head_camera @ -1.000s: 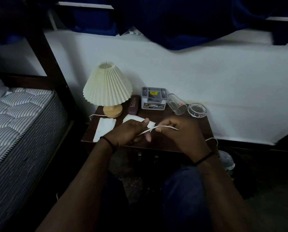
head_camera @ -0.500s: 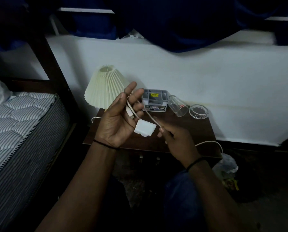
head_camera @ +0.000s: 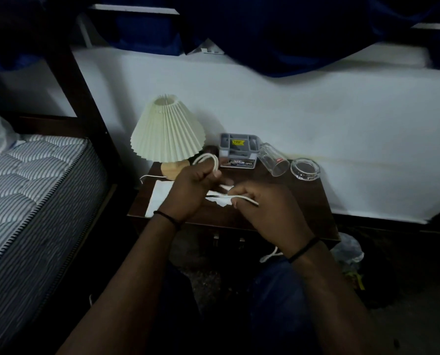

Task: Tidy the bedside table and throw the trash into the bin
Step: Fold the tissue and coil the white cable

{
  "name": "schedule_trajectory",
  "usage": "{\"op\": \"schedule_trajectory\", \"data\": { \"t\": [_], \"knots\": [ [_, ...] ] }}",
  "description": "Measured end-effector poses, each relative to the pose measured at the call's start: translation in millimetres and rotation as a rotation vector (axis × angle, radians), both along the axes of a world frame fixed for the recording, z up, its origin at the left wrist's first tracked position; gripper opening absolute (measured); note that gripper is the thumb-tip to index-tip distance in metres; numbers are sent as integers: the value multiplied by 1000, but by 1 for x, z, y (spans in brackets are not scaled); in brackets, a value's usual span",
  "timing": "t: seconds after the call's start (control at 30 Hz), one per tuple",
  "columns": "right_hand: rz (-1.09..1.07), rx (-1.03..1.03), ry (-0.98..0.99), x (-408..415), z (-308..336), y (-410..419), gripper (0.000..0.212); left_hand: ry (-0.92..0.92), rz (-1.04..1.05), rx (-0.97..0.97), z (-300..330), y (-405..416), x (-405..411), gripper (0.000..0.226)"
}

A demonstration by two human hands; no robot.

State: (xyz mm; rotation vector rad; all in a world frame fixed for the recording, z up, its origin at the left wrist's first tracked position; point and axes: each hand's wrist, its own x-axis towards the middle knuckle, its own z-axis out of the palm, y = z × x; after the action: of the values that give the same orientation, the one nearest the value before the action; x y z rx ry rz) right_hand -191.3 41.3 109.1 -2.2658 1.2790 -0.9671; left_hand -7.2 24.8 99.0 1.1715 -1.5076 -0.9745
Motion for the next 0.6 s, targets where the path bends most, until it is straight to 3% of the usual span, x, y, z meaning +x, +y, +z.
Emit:
{"op": "schedule_trajectory", "data": {
  "t": [0.2,0.33,0.47,0.6],
  "knots": [
    [-88,-212,-127,-15,10,0,2,-189,-232,208,8,11,-8,43],
    [-118,-294,-193,-22,15,0,7,39,-389,363,17,18,-12,62],
    [-106,-241,-321,-21,4,-7,2,215,-543,359,18,22,-15,45],
    [-56,-52,-412,-19,-14,-12,7,604,-657,435,22,21,-14,40]
  ]
}}
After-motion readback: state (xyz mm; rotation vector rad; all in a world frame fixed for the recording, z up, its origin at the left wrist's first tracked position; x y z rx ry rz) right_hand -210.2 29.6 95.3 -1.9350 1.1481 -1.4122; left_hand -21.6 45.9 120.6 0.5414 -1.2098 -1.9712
